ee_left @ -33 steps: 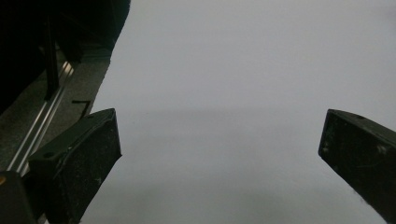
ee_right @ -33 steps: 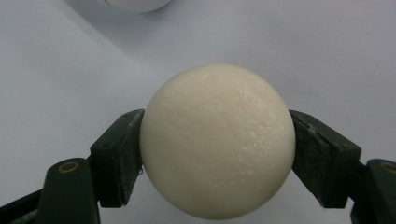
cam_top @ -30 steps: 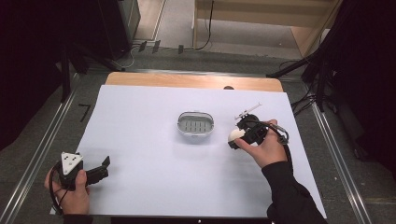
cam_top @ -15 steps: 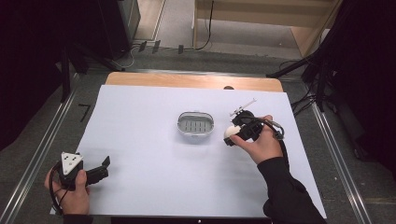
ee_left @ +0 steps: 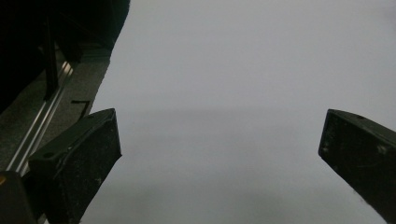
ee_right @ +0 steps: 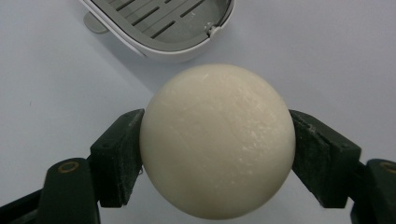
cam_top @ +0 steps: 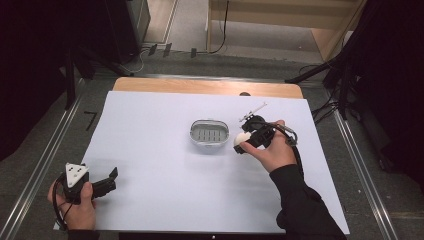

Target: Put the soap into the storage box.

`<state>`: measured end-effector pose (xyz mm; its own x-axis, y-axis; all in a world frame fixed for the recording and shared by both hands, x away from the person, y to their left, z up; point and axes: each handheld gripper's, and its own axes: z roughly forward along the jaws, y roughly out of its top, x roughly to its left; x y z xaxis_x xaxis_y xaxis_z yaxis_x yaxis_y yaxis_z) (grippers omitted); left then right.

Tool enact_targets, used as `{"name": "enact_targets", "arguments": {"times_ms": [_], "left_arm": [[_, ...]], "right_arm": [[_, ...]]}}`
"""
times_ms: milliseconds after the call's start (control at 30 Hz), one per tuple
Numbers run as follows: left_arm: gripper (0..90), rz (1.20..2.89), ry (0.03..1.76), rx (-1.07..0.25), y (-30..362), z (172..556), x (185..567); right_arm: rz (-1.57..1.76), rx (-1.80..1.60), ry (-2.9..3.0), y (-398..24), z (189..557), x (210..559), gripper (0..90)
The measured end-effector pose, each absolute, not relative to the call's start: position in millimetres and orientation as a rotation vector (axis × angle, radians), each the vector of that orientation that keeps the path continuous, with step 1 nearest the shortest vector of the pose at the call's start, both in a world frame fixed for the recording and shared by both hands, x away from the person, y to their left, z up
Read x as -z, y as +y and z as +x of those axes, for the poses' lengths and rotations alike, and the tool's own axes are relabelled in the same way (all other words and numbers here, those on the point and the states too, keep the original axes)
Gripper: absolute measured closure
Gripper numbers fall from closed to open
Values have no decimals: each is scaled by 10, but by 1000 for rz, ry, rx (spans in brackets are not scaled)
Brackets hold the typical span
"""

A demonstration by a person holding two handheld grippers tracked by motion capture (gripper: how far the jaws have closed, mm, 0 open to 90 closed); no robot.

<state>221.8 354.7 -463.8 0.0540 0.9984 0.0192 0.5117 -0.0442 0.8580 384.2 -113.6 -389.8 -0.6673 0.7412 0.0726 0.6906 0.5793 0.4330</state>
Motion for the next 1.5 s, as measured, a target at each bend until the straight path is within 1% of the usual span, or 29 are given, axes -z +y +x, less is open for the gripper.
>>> {"name": "enact_targets", "arguments": {"times_ms": [1500], "left_arm": [[0,1643,1539,-888,3551,2219,4636]], "right_arm": [[1125,-695,2756,-533,4061,3771,245]]}}
